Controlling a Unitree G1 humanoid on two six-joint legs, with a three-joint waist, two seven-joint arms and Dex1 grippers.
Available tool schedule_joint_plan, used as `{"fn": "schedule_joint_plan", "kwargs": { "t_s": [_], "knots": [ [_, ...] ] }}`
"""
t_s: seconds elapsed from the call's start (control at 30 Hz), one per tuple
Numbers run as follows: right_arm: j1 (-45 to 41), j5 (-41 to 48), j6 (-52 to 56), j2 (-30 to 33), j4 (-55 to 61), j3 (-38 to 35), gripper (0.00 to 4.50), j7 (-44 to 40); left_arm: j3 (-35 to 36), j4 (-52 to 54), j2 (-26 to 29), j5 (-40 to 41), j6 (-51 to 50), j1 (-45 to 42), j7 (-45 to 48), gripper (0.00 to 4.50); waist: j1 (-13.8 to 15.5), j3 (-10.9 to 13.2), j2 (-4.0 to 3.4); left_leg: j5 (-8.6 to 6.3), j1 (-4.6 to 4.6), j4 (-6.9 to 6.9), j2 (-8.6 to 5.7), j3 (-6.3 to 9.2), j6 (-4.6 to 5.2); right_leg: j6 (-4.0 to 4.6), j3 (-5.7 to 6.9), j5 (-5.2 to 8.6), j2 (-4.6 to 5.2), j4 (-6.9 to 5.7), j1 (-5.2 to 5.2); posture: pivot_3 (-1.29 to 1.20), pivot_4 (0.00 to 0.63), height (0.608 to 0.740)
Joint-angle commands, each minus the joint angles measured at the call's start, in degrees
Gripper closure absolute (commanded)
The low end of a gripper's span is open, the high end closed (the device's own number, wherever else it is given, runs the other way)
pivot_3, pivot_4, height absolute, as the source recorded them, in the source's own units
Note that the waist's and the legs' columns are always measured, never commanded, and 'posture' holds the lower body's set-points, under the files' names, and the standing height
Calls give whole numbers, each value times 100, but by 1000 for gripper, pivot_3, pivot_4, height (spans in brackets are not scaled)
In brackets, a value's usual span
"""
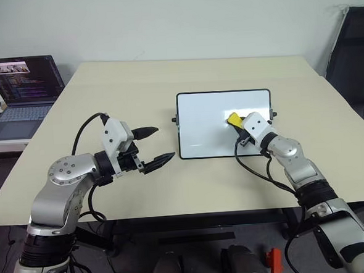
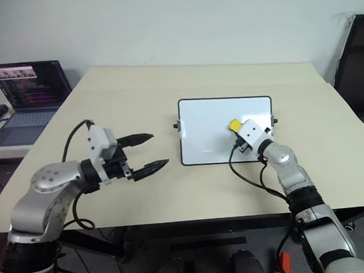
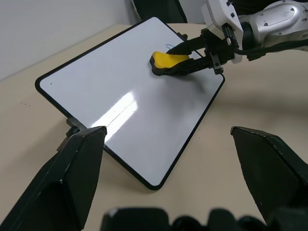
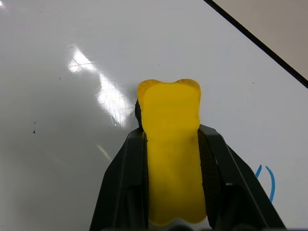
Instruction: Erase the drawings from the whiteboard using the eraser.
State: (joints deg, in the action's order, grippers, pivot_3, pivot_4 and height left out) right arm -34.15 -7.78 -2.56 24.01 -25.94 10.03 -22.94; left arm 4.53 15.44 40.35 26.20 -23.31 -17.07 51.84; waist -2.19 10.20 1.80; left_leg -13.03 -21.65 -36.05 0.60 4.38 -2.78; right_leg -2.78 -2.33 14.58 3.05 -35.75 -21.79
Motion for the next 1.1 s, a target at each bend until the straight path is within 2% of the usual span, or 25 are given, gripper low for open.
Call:
{"fn": "schedule_joint_plan", "kwargs": {
  "t_s": [0.03, 0.33, 0.57, 0.77, 0.9, 0.97, 1.07, 1.1],
  "knots": [
    [300, -118, 725, 233, -324, -128, 3486, -54, 24, 67, -8, -9, 90, -155, 1, 0, 24, -3, 5, 2, 0, 0, 1, -3, 3, 0, -1, 0, 0, -1, -1, 0, 150, 740],
    [579, -38, 994, 462, 301, -106, 3486, -629, 10, 5, -15, -40, 108, -208, 27, 0, 43, -10, 17, 24, -3, 2, 2, -17, 39, -4, 0, -2, 0, -14, -9, 0, 150, 740],
    [898, 90, 1203, 794, 850, -59, 3487, -1264, -4, -66, -27, -81, 136, -234, 30, 0, 70, -17, 28, 6, -22, 21, -18, -26, 13, -45, 20, -26, -6, -20, -26, 0, 150, 740],
    [1108, 249, 1393, 1000, 1326, -136, 3488, -1686, -48, -169, -60, -112, 187, -320, 68, 0, 63, -17, 30, -4, -34, 34, -12, -40, 3, -47, 26, -27, -22, -20, -24, 0, 150, 740],
    [1155, 841, 1490, 1093, 2000, -404, 3488, -2167, -39, -216, -67, -95, 199, -377, 100, 0, 59, -2, 30, -4, -36, 33, -9, -44, 3, -47, 24, -27, -23, -20, -27, 0, 150, 740],
    [1028, 1483, 1806, 1151, 2533, -786, 3494, -2478, 21, -233, -57, -43, 173, -430, 112, 0, 56, 26, 13, -4, -47, 33, -7, -47, 3, -47, 23, -27, -23, -21, -37, 0, 150, 740],
    [698, 2339, 2494, 1414, 3099, -1315, 3497, -2900, 123, -264, 15, 4, 144, -500, 145, 0, 51, 59, -29, -3, -119, 28, -11, -48, 4, -65, 17, -39, -34, -27, -98, 0, 150, 740],
    [579, 2524, 2605, 1542, 3183, -1466, 3497, -3015, 147, -277, 54, -11, 152, -517, 154, 0, 44, 76, -47, -3, -143, 30, -16, -57, 3, -106, 6, -64, -38, -34, -134, 0, 150, 740]
  ]
}}
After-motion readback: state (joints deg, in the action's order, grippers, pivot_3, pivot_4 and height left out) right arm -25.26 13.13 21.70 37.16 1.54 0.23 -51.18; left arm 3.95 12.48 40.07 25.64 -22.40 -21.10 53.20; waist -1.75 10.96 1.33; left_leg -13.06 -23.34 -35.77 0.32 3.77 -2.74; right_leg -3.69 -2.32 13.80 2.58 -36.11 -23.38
